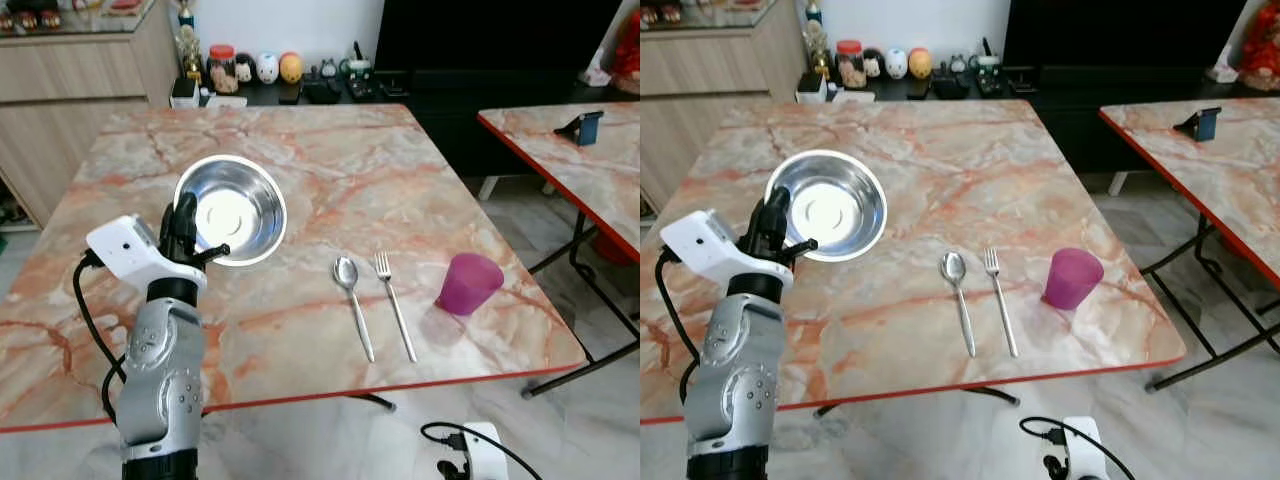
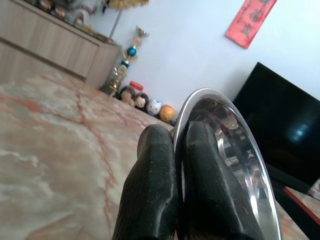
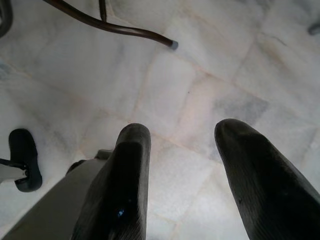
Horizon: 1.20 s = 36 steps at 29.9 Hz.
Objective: Setting the table
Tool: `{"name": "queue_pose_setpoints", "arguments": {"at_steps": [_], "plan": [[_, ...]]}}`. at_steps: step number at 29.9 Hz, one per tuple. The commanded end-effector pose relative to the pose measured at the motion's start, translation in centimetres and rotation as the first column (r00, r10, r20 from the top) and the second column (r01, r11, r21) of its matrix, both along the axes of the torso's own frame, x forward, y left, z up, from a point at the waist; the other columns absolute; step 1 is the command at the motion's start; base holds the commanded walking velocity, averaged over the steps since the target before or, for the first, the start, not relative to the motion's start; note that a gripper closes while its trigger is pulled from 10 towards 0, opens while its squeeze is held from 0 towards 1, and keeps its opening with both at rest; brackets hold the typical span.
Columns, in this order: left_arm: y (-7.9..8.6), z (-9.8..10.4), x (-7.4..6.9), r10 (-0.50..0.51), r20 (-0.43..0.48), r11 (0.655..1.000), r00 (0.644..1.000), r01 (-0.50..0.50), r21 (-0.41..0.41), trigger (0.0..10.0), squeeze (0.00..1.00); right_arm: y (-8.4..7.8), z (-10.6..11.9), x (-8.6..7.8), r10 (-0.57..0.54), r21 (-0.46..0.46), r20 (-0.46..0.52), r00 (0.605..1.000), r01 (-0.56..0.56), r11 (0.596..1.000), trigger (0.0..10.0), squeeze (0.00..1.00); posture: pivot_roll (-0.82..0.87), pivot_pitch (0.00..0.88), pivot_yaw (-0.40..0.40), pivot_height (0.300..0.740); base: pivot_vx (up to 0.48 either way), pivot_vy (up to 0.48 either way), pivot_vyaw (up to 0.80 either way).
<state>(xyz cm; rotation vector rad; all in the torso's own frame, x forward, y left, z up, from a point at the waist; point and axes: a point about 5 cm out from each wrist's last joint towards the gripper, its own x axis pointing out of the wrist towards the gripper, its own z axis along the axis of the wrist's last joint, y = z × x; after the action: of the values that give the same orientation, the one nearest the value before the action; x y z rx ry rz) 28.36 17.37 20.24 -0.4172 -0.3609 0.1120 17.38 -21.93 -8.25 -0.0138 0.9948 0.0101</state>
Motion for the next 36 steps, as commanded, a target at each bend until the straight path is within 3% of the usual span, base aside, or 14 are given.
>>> {"name": "queue_pose_setpoints", "arguments": {"at_steps": [1,36], "plan": [[-0.40,1.52,-0.04,-0.005,0.068,1.000,0.998,0.006,-0.007,10.0,0.00,-0.20,0.07,0.08,-0.010,0.000,0.001,1.000,0.010,1.000,10.0,0.00,0.02,0.000,-0.043,0.707,0.000,0.000,0.00],[-0.99,1.87,0.50,-0.038,0.074,0.999,0.997,0.038,0.005,10.0,0.00,-0.02,0.07,0.12,0.000,0.003,0.006,1.000,0.000,1.000,10.0,0.00,0.01,0.000,-0.032,0.707,0.000,-0.333,0.00]]}}
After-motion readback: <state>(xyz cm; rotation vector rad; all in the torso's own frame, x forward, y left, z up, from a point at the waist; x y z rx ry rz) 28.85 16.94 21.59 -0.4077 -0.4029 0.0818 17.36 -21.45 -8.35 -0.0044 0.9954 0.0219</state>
